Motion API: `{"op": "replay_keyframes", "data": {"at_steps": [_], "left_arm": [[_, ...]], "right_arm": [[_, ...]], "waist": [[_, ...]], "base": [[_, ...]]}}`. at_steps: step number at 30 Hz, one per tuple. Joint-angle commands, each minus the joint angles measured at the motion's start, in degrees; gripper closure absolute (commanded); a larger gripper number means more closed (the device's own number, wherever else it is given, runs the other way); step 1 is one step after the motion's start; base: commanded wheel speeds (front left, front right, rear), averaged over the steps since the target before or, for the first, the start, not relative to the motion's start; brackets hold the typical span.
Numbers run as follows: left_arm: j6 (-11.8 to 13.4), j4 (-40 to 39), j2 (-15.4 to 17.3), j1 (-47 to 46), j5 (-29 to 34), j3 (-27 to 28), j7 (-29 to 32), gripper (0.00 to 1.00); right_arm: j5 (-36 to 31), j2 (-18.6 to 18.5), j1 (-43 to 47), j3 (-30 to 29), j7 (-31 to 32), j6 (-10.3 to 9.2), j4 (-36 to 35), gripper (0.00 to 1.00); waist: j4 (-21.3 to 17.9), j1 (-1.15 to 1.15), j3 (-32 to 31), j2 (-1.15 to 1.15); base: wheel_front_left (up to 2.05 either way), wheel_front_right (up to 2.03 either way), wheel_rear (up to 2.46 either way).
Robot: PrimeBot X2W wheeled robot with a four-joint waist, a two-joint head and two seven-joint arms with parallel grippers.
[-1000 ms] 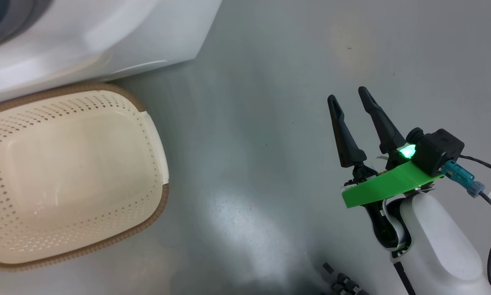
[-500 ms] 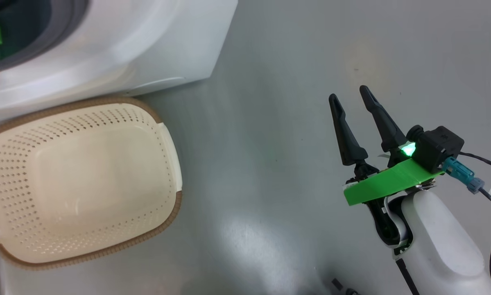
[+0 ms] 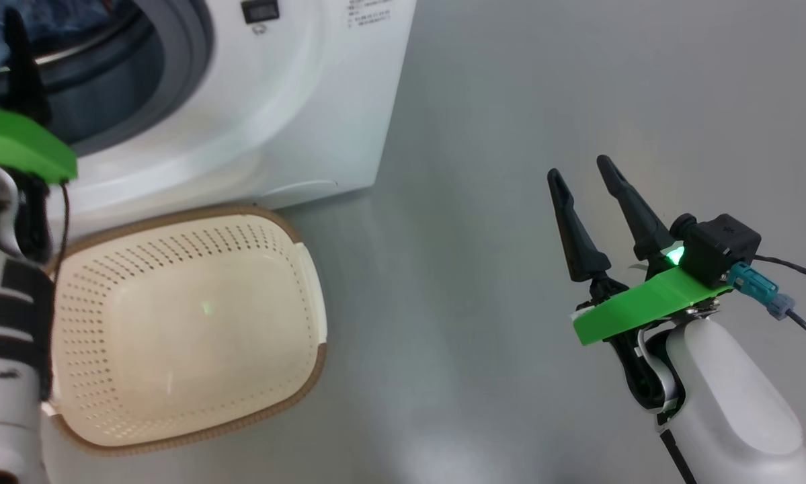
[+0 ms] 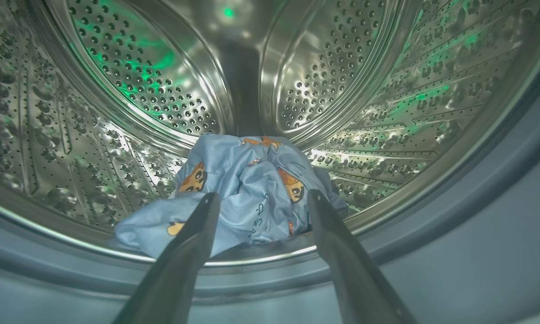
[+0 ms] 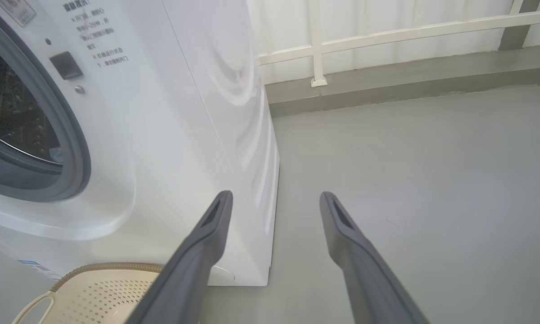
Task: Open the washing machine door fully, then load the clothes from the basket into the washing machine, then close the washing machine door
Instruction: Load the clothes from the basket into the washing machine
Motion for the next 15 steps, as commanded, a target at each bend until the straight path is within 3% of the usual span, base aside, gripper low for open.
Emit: {"op": "replay_keyframes", "data": {"at_steps": [1,15], "left_arm": [[-0.2,-2.8,1.8,2.5,0.0,1.6,-0.4,0.0],[-0.4,-15.3,-0.7,19.9,1.6,5.1,-0.4,0.0]], "right_arm": [[0.6,-0.3,2.1,1.4,-0.4,0.31,-0.8,0.0],[2.5,-2.2,4.6,2.2,-0.4,0.31,1.0,0.0]], "waist": [[1.9,0.0,-4.1,0.0],[4.3,0.0,-13.3,0.0]], "base": [[0.0,0.0,0.0],[0.0,0.0,0.0]]}}
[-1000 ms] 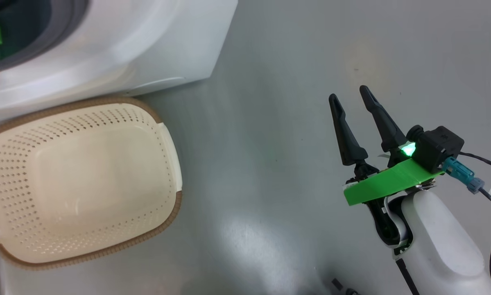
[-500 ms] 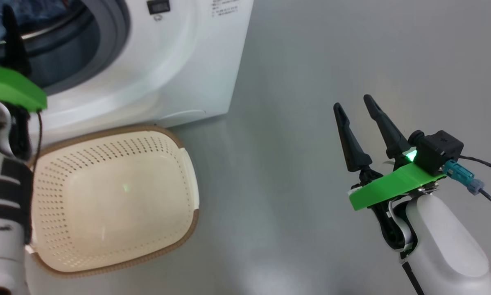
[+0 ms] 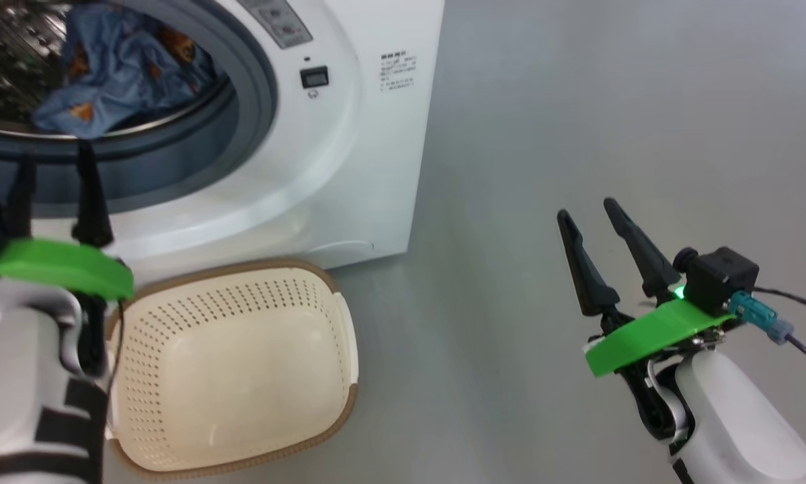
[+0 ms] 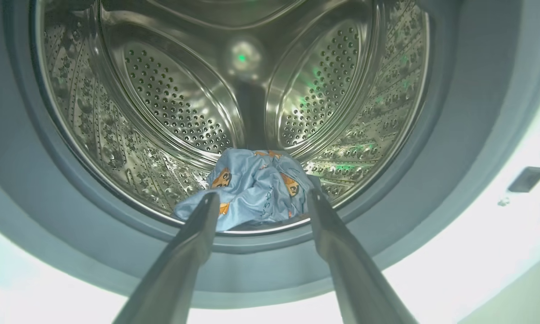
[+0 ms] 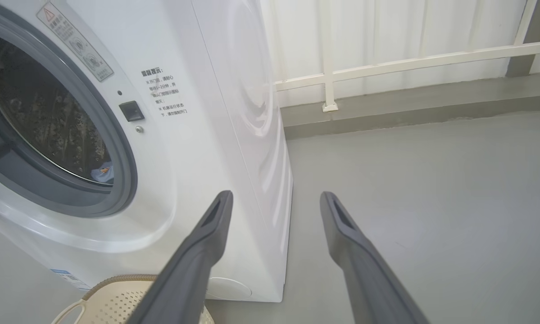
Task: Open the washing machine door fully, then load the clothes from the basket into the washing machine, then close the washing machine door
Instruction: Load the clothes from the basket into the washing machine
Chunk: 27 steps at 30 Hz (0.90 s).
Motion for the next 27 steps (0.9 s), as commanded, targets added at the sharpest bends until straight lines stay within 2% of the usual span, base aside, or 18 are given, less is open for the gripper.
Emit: {"op": "replay_keyframes", "data": {"at_steps": [1,12,19,27], "left_arm": [[-0.3,-2.2,2.0,1.7,0.4,1.7,-0.4,0.0],[-0.3,-11.3,-0.7,14.0,0.3,4.3,-0.4,0.0],[-0.3,-16.4,-1.8,20.7,0.2,7.0,-0.4,0.0],[0.1,-22.0,-4.7,28.1,0.6,8.9,-0.4,0.0]], "right_arm": [[0.8,-0.5,1.4,1.3,-0.5,0.31,-0.9,0.0],[1.4,-2.1,3.8,0.4,-0.5,0.31,-1.2,0.0],[1.2,-2.3,5.0,-0.2,-0.5,0.31,-1.6,0.0],[1.3,-3.0,6.7,-0.7,-0.5,0.31,-1.7,0.0]], "waist": [[1.3,0.0,-3.2,0.0],[3.0,0.0,-7.9,0.0],[3.0,0.0,-10.2,0.0],[2.9,0.0,-12.6,0.0]], "base": [[0.0,0.0,0.0],[0.0,0.0,0.0],[0.0,0.0,0.0],[0.0,0.0,0.0]]}}
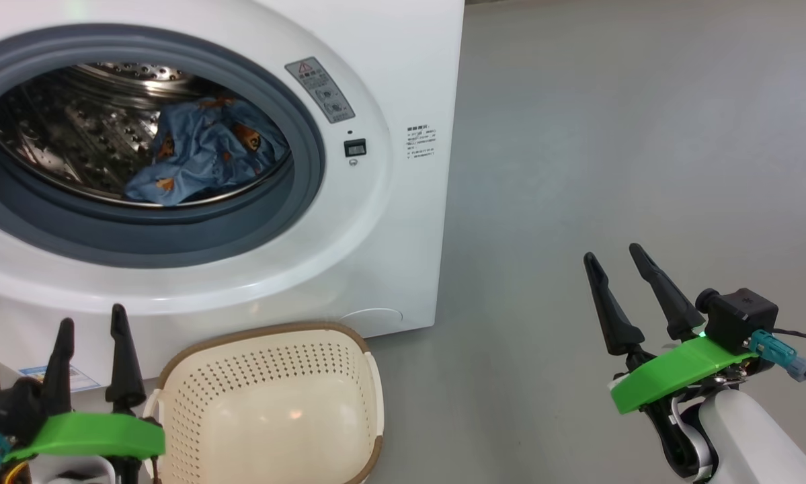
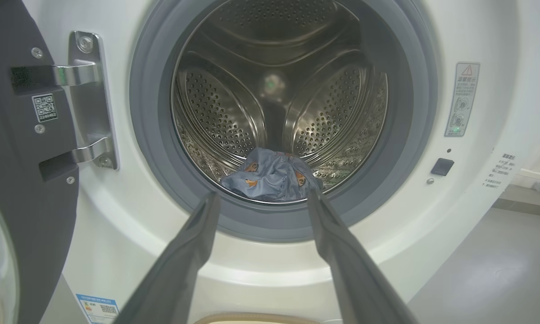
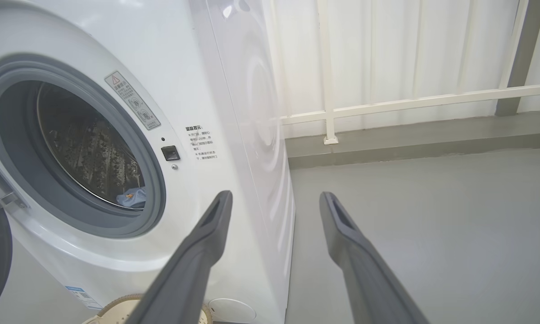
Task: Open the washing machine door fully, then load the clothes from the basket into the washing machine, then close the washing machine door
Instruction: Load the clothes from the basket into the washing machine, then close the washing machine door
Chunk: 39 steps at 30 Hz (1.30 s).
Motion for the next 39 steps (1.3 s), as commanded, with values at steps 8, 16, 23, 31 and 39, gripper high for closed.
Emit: {"op": "replay_keyframes", "data": {"at_steps": [8,16,23,31,39], "left_arm": [[0.2,-6.1,-0.4,3.6,1.3,1.7,-0.4,0.0],[0.1,-8.2,-1.0,4.9,2.4,1.0,-0.4,0.0],[0.0,-8.9,-0.8,5.0,3.7,0.8,-0.4,0.0],[-0.1,-8.7,-0.8,4.8,4.1,0.9,-0.4,0.0],[-0.1,-8.8,-1.0,5.0,4.1,1.1,-0.4,0.0]], "right_arm": [[-0.2,-1.4,1.0,0.3,-0.5,0.31,-1.9,0.0],[-0.5,-1.6,0.9,0.1,-0.5,0.31,-2.2,0.0],[-0.8,-1.4,0.7,0.0,-0.5,0.31,-2.2,0.0],[-0.9,-1.4,0.5,0.0,-0.5,0.31,-2.0,0.0],[-0.8,-1.5,0.5,0.3,-0.5,0.31,-1.9,0.0]], "waist": [[0.3,0.0,-0.9,0.0],[0.3,0.0,-0.5,0.0],[0.4,0.0,-0.4,0.0],[0.4,0.0,-0.4,0.0],[0.5,0.0,-0.7,0.0]], "base": [[0.0,0.0,0.0],[0.0,0.0,0.0],[0.0,0.0,0.0],[0.0,0.0,0.0],[0.0,0.0,0.0]]}}
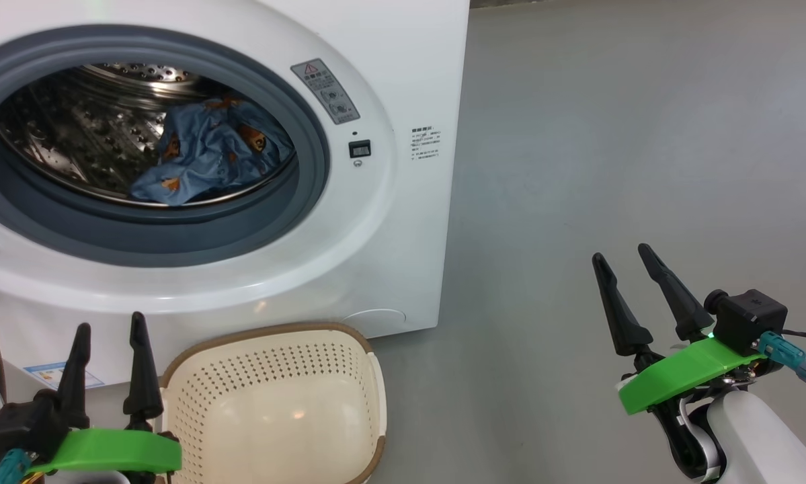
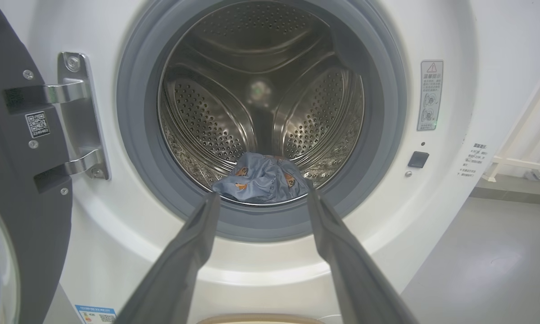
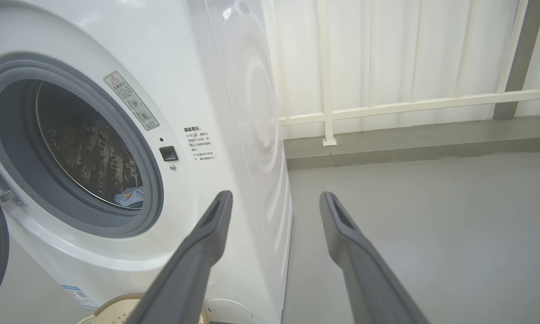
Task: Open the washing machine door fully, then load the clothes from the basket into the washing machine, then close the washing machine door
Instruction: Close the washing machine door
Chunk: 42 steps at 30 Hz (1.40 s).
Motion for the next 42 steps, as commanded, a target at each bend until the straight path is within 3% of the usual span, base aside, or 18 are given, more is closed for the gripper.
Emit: {"op": "replay_keyframes", "data": {"at_steps": [1,23,42], "left_arm": [[-0.2,-1.8,0.9,-0.1,0.5,1.7,-0.4,0.0],[-0.3,-1.7,0.4,0.5,0.7,2.2,-0.4,0.0],[-0.3,-1.5,0.3,0.0,0.4,2.7,-0.4,0.0]], "right_arm": [[-0.6,-0.5,-0.3,1.0,-0.5,0.31,-1.2,0.0],[-0.1,-0.8,0.0,1.8,-0.5,0.31,-0.8,0.0],[-0.1,-0.4,-0.1,1.3,-0.5,0.31,-0.7,0.0]], "waist": [[0.0,0.0,-0.1,0.0],[-0.1,0.0,-1.0,0.0],[-0.1,0.0,-0.4,0.0]], "base": [[0.0,0.0,0.0],[-0.07,0.07,0.0],[-1.42,1.42,0.0]]}}
